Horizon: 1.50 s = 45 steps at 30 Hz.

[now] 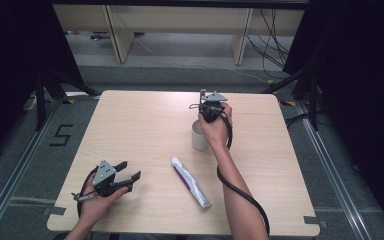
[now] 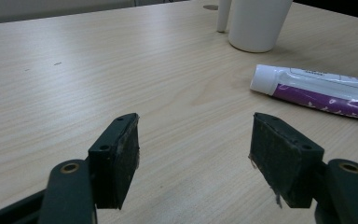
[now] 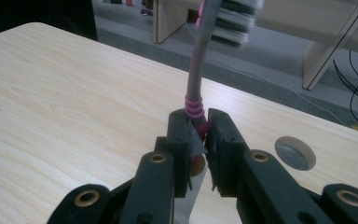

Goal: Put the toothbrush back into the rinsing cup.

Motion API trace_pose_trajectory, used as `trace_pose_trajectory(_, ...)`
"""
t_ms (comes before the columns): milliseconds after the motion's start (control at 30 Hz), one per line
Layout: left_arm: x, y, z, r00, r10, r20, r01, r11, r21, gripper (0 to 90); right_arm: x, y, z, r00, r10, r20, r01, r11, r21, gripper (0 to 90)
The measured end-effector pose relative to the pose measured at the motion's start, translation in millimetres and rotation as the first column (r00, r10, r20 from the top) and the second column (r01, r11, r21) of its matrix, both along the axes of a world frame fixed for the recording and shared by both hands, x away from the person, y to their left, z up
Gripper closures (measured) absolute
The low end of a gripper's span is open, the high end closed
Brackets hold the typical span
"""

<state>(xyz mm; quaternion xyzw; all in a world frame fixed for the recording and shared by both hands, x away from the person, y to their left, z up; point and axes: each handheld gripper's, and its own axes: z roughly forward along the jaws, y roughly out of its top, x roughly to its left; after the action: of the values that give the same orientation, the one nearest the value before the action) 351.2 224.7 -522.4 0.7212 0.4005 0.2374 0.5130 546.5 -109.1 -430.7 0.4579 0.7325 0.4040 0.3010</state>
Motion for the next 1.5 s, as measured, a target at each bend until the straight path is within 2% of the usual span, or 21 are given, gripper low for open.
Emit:
trace_pose_trajectory(167,0.0,0.0,0.0,1.0,0.0,0.0,0.0,1.0,-0.001,32.1,0.3,0.1,-1.9,0.9999,0.002,0.011,-0.002,1.0,0.002,79.7)
trace_pose_trajectory(467,0.0,-0.1,0.0,1.0,0.001,0.0,-0.001,1.0,-0.001,32.1,-0.9,-2.1,0.2,0.9999,0.011,-0.005,-0.011,0.9998,-0.016,75.9)
trace_pose_trajectory(533,0.0,-0.1,0.0,1.0,0.0,0.0,0.0,1.0,0.0,32.1,-1.6,-1.4,0.1,0.9999,0.003,-0.012,-0.003,0.9999,0.015,73.0)
trace_pose_trajectory(567,0.0,-0.1,0.0,1.0,0.0,0.0,0.0,1.0,0.0,32.1,-2.9,-2.1,1.7,0.9995,0.001,-0.031,0.0,0.9998,0.018,71.8)
trace_pose_trajectory(633,0.0,0.0,0.0,1.0,0.0,0.0,0.0,1.0,0.001,32.1,-3.4,-2.9,2.1,0.9999,-0.001,-0.014,0.002,0.9995,0.032,69.1)
trace_pose_trajectory(667,0.0,0.0,0.0,1.0,0.0,0.001,0.0,1.0,0.001,32.1,-3.8,-4.3,3.6,0.9998,0.008,-0.02,-0.007,0.9996,0.028,67.8)
trace_pose_trajectory(700,0.0,-0.1,0.0,1.0,0.0,0.0,0.0,1.0,0.001,32.1,-5.3,-3.7,4.3,0.9994,-0.002,-0.035,0.004,0.9987,0.051,66.5)
trace_pose_trajectory(767,-0.5,-0.4,0.4,1.0,0.005,-0.003,-0.005,1.0,0.004,32.1,-6.3,-5.5,6.5,0.9994,0.002,-0.035,0.0,0.9991,0.042,63.9)
trace_pose_trajectory(900,-0.4,-0.1,0.4,1.0,0.004,-0.004,-0.004,1.0,0.009,32.1,-11.2,-8.1,11.5,0.9968,-0.001,-0.08,0.006,0.9986,0.053,60.1)
trace_pose_trajectory(967,-0.3,-0.2,0.4,1.0,0.004,-0.003,-0.004,1.0,0.009,32.1,-13.1,-9.7,11.8,0.9967,0.006,-0.081,-0.002,0.9984,0.057,59.5)
trace_pose_trajectory(1033,-0.4,-0.6,0.3,1.0,0.004,-0.003,-0.004,1.0,0.004,32.1,-15.1,-13.6,13.4,0.9971,0.004,-0.076,-0.002,0.9994,0.034,59.3)
trace_pose_trajectory(1067,-0.5,-0.6,0.3,1.0,0.004,-0.003,-0.004,1.0,0.005,32.1,-17.3,-13.7,13.6,0.9958,-0.007,-0.091,0.013,0.9982,0.059,59.5)
trace_pose_trajectory(1100,-0.4,-0.2,0.4,1.0,0.003,-0.003,-0.003,0.9999,0.01,32.1,-19.4,-15.1,15.3,0.9941,-0.012,-0.108,0.018,0.9981,0.059,59.5)
trace_pose_trajectory(1167,-0.3,-0.3,0.4,1.0,0.003,-0.003,-0.003,0.9999,0.011,32.1,-21.9,-17.5,16.9,0.995,-0.005,-0.1,0.011,0.9981,0.06,58.6)
trace_pose_trajectory(1233,-0.2,-0.3,0.4,1.0,0.002,-0.003,-0.002,0.9999,0.012,32.2,-23.5,-17.6,17.9,0.9946,-0.006,-0.104,0.012,0.9982,0.059,57.6)
trace_pose_trajectory(1267,-0.3,-0.5,0.4,1.0,0.003,-0.003,-0.003,0.9999,0.012,32.1,-25.5,-21.6,20.1,0.994,0.01,-0.109,-0.006,0.9996,0.029,56.1)
trace_pose_trajectory(1300,-0.3,-0.4,0.4,1.0,0.003,-0.003,-0.003,0.9999,0.012,32.1,-27.9,-21.7,21.1,0.9918,0.011,-0.127,-0.006,0.9991,0.043,55.3)
trace_pose_trajectory(1333,-0.3,-0.4,0.4,1.0,0.003,-0.003,-0.003,0.9999,0.012,32.2,-27.9,-21.7,21.1,0.9918,0.011,-0.127,-0.006,0.9991,0.043,55.3)
trace_pose_trajectory(1433,-0.2,-0.5,0.4,1.0,0.003,-0.003,-0.003,0.9999,0.013,32.2,-33.3,-27.3,22.1,0.9905,0.027,-0.135,-0.024,0.9995,0.018,53.5)
trace_pose_trajectory(1467,-0.3,-0.6,0.4,1.0,0.003,-0.003,-0.003,0.9999,0.013,32.1,-35.4,-26.9,21.3,0.9897,0.019,-0.142,-0.014,0.9991,0.039,53.4)
trace_pose_trajectory(1500,-0.3,-0.6,0.4,1.0,0.003,-0.003,-0.003,0.9999,0.013,32.1,-37.6,-29.4,22.3,0.9888,0.026,-0.147,-0.023,0.9994,0.024,53.1)
